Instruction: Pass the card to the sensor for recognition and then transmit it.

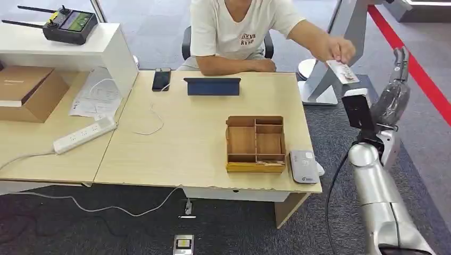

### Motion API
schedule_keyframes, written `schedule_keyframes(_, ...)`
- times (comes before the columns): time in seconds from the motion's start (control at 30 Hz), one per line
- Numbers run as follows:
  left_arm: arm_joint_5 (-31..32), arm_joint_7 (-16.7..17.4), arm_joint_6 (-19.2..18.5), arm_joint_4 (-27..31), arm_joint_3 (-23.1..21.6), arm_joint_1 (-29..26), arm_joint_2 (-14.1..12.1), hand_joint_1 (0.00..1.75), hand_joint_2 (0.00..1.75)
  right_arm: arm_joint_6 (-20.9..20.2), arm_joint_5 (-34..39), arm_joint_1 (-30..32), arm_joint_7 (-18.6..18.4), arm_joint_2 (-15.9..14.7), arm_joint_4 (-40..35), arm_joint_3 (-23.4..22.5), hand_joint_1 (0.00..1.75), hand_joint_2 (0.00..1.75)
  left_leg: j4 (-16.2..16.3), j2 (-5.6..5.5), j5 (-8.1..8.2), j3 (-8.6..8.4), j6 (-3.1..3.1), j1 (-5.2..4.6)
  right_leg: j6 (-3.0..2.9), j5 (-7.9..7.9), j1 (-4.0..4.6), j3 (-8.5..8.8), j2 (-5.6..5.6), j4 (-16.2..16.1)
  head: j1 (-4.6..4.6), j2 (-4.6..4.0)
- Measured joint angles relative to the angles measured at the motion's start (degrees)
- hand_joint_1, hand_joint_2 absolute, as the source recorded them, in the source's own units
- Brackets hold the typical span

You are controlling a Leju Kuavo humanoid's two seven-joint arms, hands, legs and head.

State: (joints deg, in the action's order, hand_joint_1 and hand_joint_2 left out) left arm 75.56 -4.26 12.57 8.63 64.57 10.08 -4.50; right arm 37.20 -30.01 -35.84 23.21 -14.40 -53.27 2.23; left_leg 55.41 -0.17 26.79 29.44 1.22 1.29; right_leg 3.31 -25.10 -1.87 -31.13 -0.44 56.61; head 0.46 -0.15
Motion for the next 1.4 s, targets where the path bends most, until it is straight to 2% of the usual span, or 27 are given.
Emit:
schedule_keyframes(0.33, -0.02, -0.68, 0.13, 0.00, -0.02, -0.08, 0.24, 0.00, 0.00, -0.66, -1.99, -6.35, 0.41, 0.00, 6.47, 4.04, 0.00, 1.75, 0.00, 0.00, 0.00, 0.01, 0.00, 0.00, 0.00, 0.00, 0.00, -0.02, 0.00, 0.00, 0.00, 0.00)
schedule_keyframes(0.37, 0.00, -0.68, 0.13, 0.00, -0.02, -0.09, 0.26, 0.00, 0.00, -0.72, -1.97, -6.87, 0.46, 0.00, 6.91, 4.29, 0.09, 1.75, 0.00, 0.00, 0.00, 0.01, 0.00, 0.00, 0.00, 0.00, 0.00, -0.02, 0.00, 0.00, 0.02, 0.00)
schedule_keyframes(0.4, 0.00, -0.70, 0.13, 0.00, -0.02, -0.09, 0.28, 0.00, 0.00, -0.79, -1.95, -7.28, 0.50, 0.00, 7.43, 4.57, 1.22, 1.75, 0.01, 0.00, 0.00, 0.01, 0.00, 0.00, 0.00, 0.00, 0.00, -0.02, 0.00, 0.00, 0.00, 0.00)
schedule_keyframes(0.43, 0.00, -0.70, 0.13, 0.00, -0.02, -0.08, 0.31, 0.00, 0.00, -0.79, -1.90, -7.55, 0.57, 0.00, 7.80, 4.77, 1.57, 1.75, 0.00, 0.00, 0.00, 0.01, 0.00, 0.00, 0.00, 0.00, 0.00, -0.02, 0.00, 0.00, 0.02, 0.00)
schedule_keyframes(0.47, 0.00, -0.70, 0.15, 0.00, -0.02, -0.08, 0.35, 0.00, 0.00, -0.81, -1.88, -7.74, 0.65, 0.02, 8.11, 4.83, 1.75, 1.75, 0.01, -0.01, 0.00, 0.02, 0.00, 0.00, 0.00, 0.00, 0.00, -0.02, 0.00, 0.00, 0.00, 0.00)
schedule_keyframes(1.2, 0.22, -0.54, 0.55, 0.00, -0.02, -0.14, 0.79, 0.00, 0.00, -3.04, -0.96, -9.36, 0.39, -0.11, 12.20, 6.15, 1.75, 1.75, 0.01, 0.00, 0.01, 0.02, 0.00, 0.00, 0.00, 0.00, 0.00, -0.08, 0.01, 0.00, 0.02, 0.00)
schedule_keyframes(1.4, 0.22, -0.57, 0.57, 0.00, -0.04, -0.17, 0.83, 0.00, 0.00, -5.51, -0.33, -8.76, -0.42, -0.92, 12.09, 6.15, 1.75, 1.75, 0.01, 0.00, 0.01, 0.00, 0.00, 0.00, 0.00, 0.00, 0.00, -0.06, 0.02, 0.00, 0.00, 0.00)
